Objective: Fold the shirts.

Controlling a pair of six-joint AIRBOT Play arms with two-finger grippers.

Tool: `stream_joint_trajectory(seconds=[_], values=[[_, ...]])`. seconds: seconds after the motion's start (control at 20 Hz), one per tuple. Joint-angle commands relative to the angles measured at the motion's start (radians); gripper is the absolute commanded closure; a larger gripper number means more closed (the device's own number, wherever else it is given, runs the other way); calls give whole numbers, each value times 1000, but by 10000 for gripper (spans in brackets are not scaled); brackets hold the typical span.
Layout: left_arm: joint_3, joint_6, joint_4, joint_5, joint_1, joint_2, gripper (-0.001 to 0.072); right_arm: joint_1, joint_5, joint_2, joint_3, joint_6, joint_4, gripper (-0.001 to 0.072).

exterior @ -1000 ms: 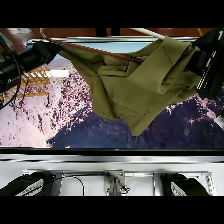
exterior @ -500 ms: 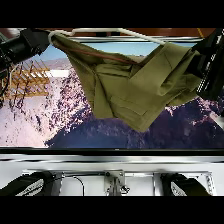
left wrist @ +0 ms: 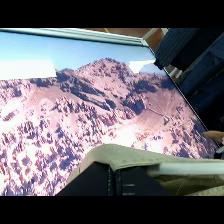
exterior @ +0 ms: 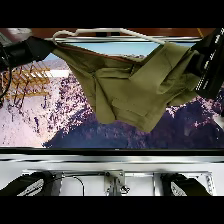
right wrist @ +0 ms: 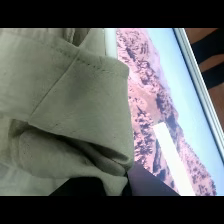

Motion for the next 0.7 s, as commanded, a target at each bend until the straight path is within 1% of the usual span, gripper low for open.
stream_joint_trajectory(seconds=[0.0,0.15,0.3,0.5,0.65], values=[[42,-11,-1,49,0,13,651,0,51,-10,-3,2,-8,641],[100,-11,-39,20,-3,13,651,0,32,-24,-6,2,-23,641],[120,-14,-39,-26,-39,19,651,0,6,-64,-6,11,-21,641],[120,-14,-38,-26,-90,16,651,0,-17,-128,-6,19,-20,641],[120,-14,-38,-25,-169,16,651,1,-62,-161,-6,36,4,641]])
